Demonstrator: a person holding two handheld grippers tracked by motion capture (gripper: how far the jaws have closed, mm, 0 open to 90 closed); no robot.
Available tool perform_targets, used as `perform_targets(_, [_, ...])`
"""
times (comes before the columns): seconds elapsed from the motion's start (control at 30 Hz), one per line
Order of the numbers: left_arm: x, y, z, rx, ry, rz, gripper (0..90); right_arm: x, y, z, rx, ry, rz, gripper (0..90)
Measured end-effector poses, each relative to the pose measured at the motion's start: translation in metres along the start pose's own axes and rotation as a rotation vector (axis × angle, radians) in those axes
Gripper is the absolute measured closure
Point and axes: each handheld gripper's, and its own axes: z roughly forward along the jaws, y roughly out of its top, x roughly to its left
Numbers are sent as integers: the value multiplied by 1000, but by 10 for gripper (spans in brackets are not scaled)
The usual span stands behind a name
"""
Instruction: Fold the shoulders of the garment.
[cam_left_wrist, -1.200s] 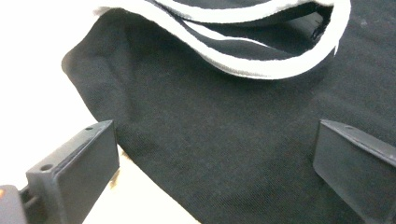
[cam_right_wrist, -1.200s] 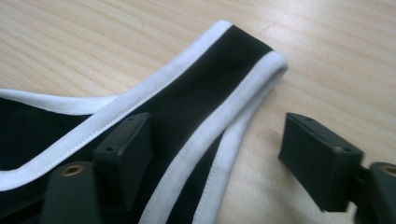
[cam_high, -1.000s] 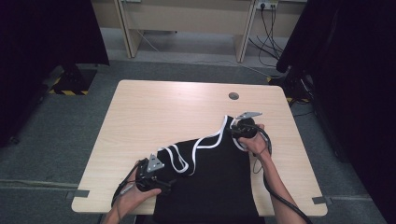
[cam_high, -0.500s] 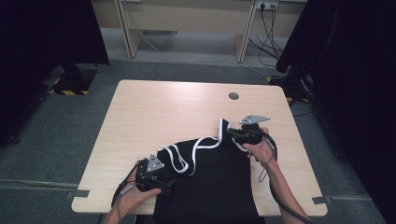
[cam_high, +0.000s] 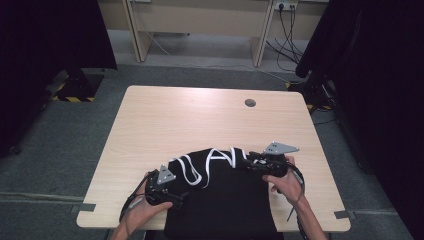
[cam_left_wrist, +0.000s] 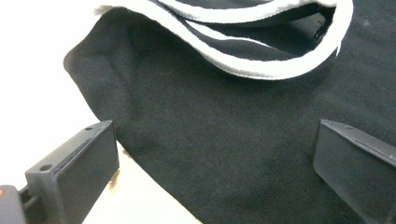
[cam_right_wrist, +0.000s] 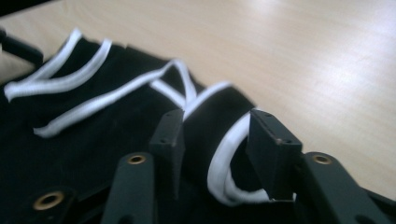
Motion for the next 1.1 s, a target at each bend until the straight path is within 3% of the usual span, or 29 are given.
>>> perform_targets(0.2, [0, 0, 0, 0, 0, 0, 0, -14, 23, 23, 79, -9, 59, 426])
perform_targets(0.33, [0, 0, 0, 0, 0, 0, 0, -24, 29, 46, 162, 1, 56, 367])
perform_targets(0.43, [0, 0, 0, 0, 0, 0, 0, -31, 30, 63, 224, 37, 53, 332])
perform_targets(0.5, [0, 0, 0, 0, -1, -1, 0, -32, 28, 72, 263, 65, 55, 386])
perform_targets(0.57, [0, 0, 0, 0, -1, -1, 0, -32, 25, 74, 268, 115, 58, 529])
perform_targets(0.63, [0, 0, 0, 0, -1, -1, 0, -32, 25, 68, 233, 129, 61, 655])
perform_targets(0.73, [0, 0, 0, 0, -1, 0, 0, -27, 28, 51, 171, 138, 39, 727])
perform_targets(0.87, [0, 0, 0, 0, -1, -1, 0, -16, 32, 24, 92, 142, 22, 717])
perform_targets(1.1, [0, 0, 0, 0, -1, -1, 0, 9, 13, -9, 66, 155, -25, 624])
